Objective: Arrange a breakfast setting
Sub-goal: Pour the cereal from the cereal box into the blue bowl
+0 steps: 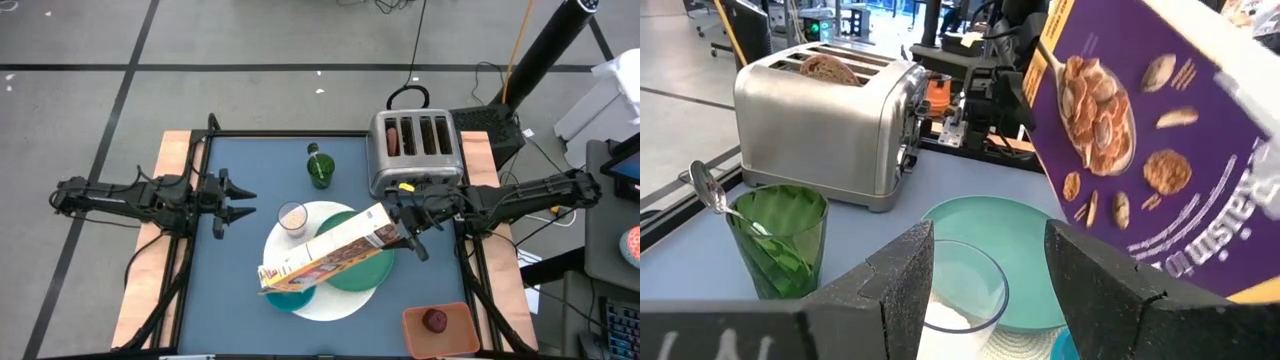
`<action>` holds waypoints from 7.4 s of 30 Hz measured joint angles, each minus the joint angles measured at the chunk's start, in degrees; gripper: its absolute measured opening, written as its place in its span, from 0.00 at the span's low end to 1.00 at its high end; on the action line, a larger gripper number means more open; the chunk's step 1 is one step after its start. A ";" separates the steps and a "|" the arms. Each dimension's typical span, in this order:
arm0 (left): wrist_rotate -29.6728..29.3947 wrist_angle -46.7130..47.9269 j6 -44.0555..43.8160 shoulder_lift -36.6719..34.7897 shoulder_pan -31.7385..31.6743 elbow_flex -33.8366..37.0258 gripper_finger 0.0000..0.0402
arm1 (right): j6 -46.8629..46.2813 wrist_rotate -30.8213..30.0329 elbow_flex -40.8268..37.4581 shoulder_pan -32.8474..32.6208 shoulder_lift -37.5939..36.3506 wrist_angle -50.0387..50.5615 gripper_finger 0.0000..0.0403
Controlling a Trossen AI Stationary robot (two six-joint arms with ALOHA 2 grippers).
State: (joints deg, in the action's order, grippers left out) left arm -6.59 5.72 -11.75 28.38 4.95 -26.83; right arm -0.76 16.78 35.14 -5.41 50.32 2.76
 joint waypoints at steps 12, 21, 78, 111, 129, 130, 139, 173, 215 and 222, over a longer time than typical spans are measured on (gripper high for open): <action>0.00 0.00 0.00 0.00 0.02 0.00 0.49 | 0.62 -0.17 4.59 0.04 -0.02 4.80 0.49; 0.00 0.00 -0.02 -0.01 0.02 0.00 0.49 | 3.15 -0.13 7.04 0.02 2.19 7.19 0.49; 0.00 0.00 0.68 -0.02 0.02 0.00 0.49 | 10.36 -1.86 16.01 0.07 11.22 14.68 0.49; 0.00 0.02 1.03 -0.02 0.01 0.00 0.49 | 8.99 -1.92 15.97 0.07 11.74 15.73 0.49; 0.01 0.02 1.03 0.00 0.01 0.00 0.49 | 9.63 -1.75 15.88 0.07 11.22 16.11 0.49; 0.00 0.02 1.03 -0.02 0.02 0.00 0.49 | 9.93 -1.75 15.89 0.07 11.06 15.40 0.49; 0.02 0.02 1.01 0.00 0.02 0.00 0.49 | 9.84 -1.74 16.93 0.05 10.32 17.61 0.49; 0.02 0.00 1.01 -0.02 0.02 0.00 0.49 | 10.03 -1.68 16.62 0.04 11.06 15.72 0.49; 4.26 1.84 -33.12 6.88 17.03 -0.02 0.49 | 10.45 -1.97 16.65 0.04 9.42 16.44 0.49; -5.73 2.40 -43.16 7.53 30.32 -0.02 0.49 | 10.45 -1.97 16.65 0.04 9.42 16.42 0.49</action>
State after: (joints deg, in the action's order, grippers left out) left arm -12.32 8.12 -54.90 35.91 35.27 -26.85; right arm 9.69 14.81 51.79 -5.37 59.75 19.18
